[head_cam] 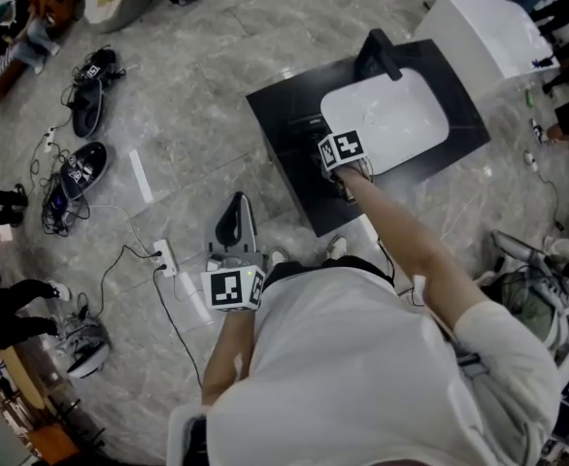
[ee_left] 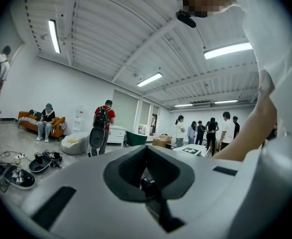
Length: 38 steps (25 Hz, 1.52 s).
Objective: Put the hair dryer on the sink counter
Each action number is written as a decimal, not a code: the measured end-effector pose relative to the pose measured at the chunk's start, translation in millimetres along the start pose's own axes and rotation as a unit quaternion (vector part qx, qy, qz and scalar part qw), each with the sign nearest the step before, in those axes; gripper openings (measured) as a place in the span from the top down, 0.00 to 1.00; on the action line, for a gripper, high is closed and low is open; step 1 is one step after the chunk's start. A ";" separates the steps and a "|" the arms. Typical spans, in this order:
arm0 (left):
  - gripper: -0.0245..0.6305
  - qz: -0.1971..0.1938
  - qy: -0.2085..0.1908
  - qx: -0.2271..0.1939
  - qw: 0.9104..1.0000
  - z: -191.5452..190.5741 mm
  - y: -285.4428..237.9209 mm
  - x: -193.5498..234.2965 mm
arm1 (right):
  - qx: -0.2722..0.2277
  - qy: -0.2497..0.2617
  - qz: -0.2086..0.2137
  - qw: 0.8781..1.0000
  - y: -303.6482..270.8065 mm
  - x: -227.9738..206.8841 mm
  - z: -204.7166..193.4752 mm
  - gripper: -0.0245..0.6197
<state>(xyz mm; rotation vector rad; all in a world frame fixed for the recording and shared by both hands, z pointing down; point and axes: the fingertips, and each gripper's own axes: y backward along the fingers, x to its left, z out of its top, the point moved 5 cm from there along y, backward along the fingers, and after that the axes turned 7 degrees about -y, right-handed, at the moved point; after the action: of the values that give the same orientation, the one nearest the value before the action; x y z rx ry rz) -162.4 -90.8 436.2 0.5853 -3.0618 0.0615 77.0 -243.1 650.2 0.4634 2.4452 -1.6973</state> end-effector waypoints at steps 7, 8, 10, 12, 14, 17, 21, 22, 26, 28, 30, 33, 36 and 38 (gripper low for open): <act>0.96 -0.013 -0.004 -0.001 1.000 -1.2 -4.9 -13.1 | -0.056 0.022 0.002 0.998 26.8 3.1 2.0 0.64; 0.96 -0.014 -0.003 0.000 1.000 -0.4 -6.2 -15.3 | -0.066 0.024 0.003 0.998 31.2 3.6 2.2 0.66; 0.96 -0.016 -0.003 0.002 1.000 1.5 -8.8 -20.4 | -0.082 0.028 0.003 0.996 39.9 2.4 1.4 0.73; 0.96 -0.020 -0.004 0.003 1.000 2.5 -11.2 -26.3 | -0.094 0.034 0.001 0.995 47.6 -0.6 -1.3 0.79; 0.96 -0.025 -0.005 0.003 1.000 3.0 -13.2 -32.1 | -0.101 0.043 -0.001 0.994 53.6 -4.1 -5.3 0.81; 0.96 -0.031 -0.008 0.005 0.999 3.4 -15.9 -40.1 | -0.109 0.056 -0.001 0.992 62.8 -9.9 -11.0 0.84; 0.96 -0.036 -0.010 0.012 0.999 -0.1 -17.3 -47.9 | -0.134 0.044 0.020 0.990 79.6 -12.8 -15.4 0.86; 0.96 -0.037 -0.011 0.014 0.999 -1.7 -17.4 -49.7 | -0.144 0.040 0.028 0.988 85.0 -11.9 -16.5 0.87; 0.96 -0.037 -0.011 0.016 0.999 -0.4 -17.6 -56.7 | -0.188 0.031 0.061 0.980 111.3 -2.1 -21.2 0.88; 0.96 -0.038 -0.011 0.014 0.999 1.9 -17.6 -58.9 | -0.214 0.031 0.076 0.973 128.0 4.3 -21.3 0.88; 0.96 -0.039 -0.012 0.010 0.999 3.8 -17.9 -60.4 | -0.241 0.036 0.086 0.966 147.0 11.3 -21.2 0.88; 0.96 -0.044 -0.016 0.007 0.999 6.4 -21.0 -65.1 | -0.281 0.066 0.094 0.953 174.8 23.6 -22.3 0.88; 0.96 -0.043 -0.014 0.007 0.999 9.1 -22.2 -70.1 | -0.316 0.090 0.100 0.939 201.6 32.3 -22.6 0.88; 0.96 -0.043 -0.013 0.005 0.999 12.9 -22.6 -72.8 | -0.343 0.099 0.103 0.928 219.0 35.4 -21.8 0.88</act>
<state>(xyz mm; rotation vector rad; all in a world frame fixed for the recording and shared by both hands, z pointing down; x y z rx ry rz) -86.7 -85.5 421.8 0.7231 -3.0582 0.0696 115.4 -146.3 453.1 0.7711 2.7814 -0.6616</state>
